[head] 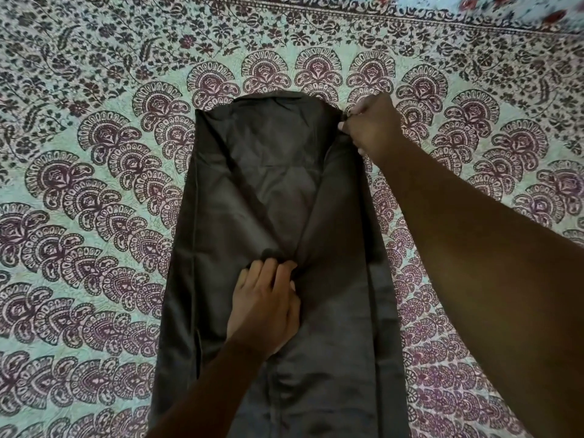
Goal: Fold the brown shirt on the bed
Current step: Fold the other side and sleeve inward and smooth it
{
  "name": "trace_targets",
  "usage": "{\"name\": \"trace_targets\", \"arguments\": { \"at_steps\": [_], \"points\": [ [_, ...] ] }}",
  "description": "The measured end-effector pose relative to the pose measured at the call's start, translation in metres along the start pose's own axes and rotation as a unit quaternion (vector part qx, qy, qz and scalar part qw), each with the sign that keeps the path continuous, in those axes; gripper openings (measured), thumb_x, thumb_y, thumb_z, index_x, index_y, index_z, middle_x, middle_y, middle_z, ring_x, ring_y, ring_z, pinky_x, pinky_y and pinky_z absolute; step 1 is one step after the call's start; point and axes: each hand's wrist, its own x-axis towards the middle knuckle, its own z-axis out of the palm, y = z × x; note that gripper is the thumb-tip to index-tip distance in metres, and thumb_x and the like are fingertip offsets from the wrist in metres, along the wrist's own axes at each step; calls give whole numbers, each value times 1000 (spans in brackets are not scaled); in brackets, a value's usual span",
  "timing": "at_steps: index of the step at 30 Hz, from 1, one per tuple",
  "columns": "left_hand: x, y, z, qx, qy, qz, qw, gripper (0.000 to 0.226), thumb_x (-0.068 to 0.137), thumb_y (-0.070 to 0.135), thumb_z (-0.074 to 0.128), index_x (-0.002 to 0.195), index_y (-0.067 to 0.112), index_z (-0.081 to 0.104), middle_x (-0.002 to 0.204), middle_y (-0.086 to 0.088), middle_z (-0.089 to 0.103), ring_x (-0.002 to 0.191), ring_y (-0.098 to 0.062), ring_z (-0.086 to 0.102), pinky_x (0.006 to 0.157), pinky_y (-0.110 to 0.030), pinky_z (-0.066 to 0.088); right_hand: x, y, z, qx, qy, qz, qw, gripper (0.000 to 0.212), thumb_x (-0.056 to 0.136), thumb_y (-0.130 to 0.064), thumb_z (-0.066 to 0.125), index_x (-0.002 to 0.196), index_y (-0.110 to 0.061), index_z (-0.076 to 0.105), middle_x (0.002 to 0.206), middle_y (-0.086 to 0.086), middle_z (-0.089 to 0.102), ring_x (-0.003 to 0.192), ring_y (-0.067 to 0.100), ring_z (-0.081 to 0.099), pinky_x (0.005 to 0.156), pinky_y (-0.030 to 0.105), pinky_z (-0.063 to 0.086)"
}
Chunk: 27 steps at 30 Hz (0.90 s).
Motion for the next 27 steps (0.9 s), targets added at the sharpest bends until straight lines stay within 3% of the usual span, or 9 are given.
{"name": "trace_targets", "arguments": {
  "at_steps": [2,5,9,11,14,18,21,24,27],
  "points": [
    [0,0,-1,-3,0,-1,1000,31,93,26,47,115,12,64,95,-6,59,85,-27,52,76,-42,45,4,3,1,68,-26,57,996,30,79,-13,85,94,-16,59,85,13,67,58,21,59,36,20,41],
    [0,0,-2,-10,-7,-1,1000,33,94,26,45,116,12,64,95,-6,58,85,-27,53,75,-42,46,5,7,-5,125,-8,61,990,34,72,-8,89,82,-15,58,75,10,68,51,17,57,42,21,42],
    [1,0,-2,-13,-15,-3,1000,35,92,27,44,118,12,63,97,-6,59,86,-26,52,76,-42,46,4,11,-5,110,27,28,993,30,70,-12,91,81,-15,63,81,10,74,60,17,67,49,25,52],
    [1,0,-3,-13,-16,-4,1000,37,93,28,43,118,12,63,97,-6,59,86,-27,52,76,-42,46,4,15,-3,77,62,4,995,21,74,-11,87,78,-17,67,86,8,76,73,20,73,66,33,61],
    [1,1,-5,-15,-20,-4,1000,38,92,29,42,118,11,64,97,-6,60,86,-27,53,76,-42,47,-6,21,-5,-13,47,-64,997,15,80,-5,81,89,-13,72,92,1,73,84,14,69,82,22,54],
    [2,1,-4,-9,-22,-3,1000,38,92,28,42,117,11,65,96,-6,60,86,-27,53,75,-41,45,-9,29,-5,-64,75,-66,993,23,87,-6,75,109,-10,68,108,3,70,97,14,64,71,5,33],
    [2,0,-4,-7,-28,-8,1000,37,92,29,42,116,11,64,96,-6,60,86,-27,53,75,-42,45,-6,28,-6,-60,83,-49,994,22,89,-1,65,108,-11,68,106,0,67,89,9,58,55,-3,31],
    [1,0,-3,-8,-30,-9,999,37,92,28,42,116,11,64,96,-7,60,85,-28,54,75,-42,46,-8,22,-8,-68,78,-42,994,19,86,0,60,99,-14,60,108,4,67,88,14,59,57,8,35],
    [2,1,-4,-7,-19,-2,1000,36,92,26,43,116,10,64,95,-7,59,84,-27,52,74,-41,43,-10,15,-11,-66,72,-37,994,34,84,1,60,105,-20,43,113,11,61,82,17,52,62,22,40]
  ]
}}
